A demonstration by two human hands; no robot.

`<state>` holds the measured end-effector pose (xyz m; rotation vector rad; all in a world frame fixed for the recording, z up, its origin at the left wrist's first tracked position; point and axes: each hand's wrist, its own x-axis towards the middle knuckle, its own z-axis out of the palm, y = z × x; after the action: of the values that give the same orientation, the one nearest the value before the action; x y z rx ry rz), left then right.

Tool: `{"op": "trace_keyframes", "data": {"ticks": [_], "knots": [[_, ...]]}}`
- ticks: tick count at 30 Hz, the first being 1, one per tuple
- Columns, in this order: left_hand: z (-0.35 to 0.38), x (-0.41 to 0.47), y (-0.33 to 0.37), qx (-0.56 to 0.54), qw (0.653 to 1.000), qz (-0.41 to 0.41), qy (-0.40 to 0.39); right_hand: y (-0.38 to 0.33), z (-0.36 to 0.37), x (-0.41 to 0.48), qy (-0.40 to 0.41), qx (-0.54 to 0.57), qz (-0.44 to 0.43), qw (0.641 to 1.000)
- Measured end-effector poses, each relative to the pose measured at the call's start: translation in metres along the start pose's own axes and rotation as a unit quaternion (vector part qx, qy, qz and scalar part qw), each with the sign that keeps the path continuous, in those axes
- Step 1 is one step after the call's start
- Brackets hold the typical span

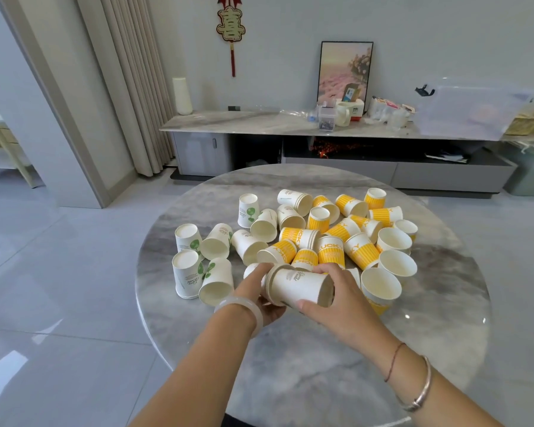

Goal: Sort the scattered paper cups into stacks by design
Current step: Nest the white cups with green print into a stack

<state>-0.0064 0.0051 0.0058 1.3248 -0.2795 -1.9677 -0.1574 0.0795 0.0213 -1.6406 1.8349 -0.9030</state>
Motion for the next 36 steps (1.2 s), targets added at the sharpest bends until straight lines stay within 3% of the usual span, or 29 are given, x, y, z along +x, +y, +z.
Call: {"op": "trace_keyframes", "data": {"ticks": [4,9,14,21,25,28,30,33,36], "knots": [[0.010,-0.020,-0.007,-0.060,0.997,-0.017,-0.039,-0.006,0.004,-0.002,0.048,0.005,-0.039,0.998],[0.017,-0.035,-0.012,-0.045,0.998,0.007,-0.048,-0.010,0.013,-0.004,0.084,-0.014,-0.096,0.992],[0.025,-0.043,-0.018,-0.057,0.995,-0.035,-0.073,-0.014,0.020,-0.004,0.059,0.018,-0.100,0.993],[0.033,-0.038,-0.030,-0.095,0.986,-0.064,-0.123,-0.010,0.020,0.001,0.019,-0.021,-0.084,0.996],[0.029,-0.038,-0.032,-0.120,0.986,-0.082,-0.076,-0.010,0.012,0.007,-0.030,0.025,-0.061,0.997],[0.018,-0.039,-0.025,-0.139,0.983,-0.116,-0.027,-0.009,-0.012,0.027,0.017,0.080,-0.016,0.996],[0.009,-0.038,-0.021,-0.133,0.982,-0.133,-0.006,0.000,-0.029,0.044,0.049,0.011,0.017,0.999],[-0.005,-0.035,-0.014,-0.119,0.982,-0.148,0.007,0.006,-0.035,0.066,0.021,-0.096,0.048,0.994],[-0.020,-0.034,-0.009,-0.101,0.982,-0.161,0.016,-0.011,-0.017,0.087,-0.027,-0.143,-0.013,0.989]]}}
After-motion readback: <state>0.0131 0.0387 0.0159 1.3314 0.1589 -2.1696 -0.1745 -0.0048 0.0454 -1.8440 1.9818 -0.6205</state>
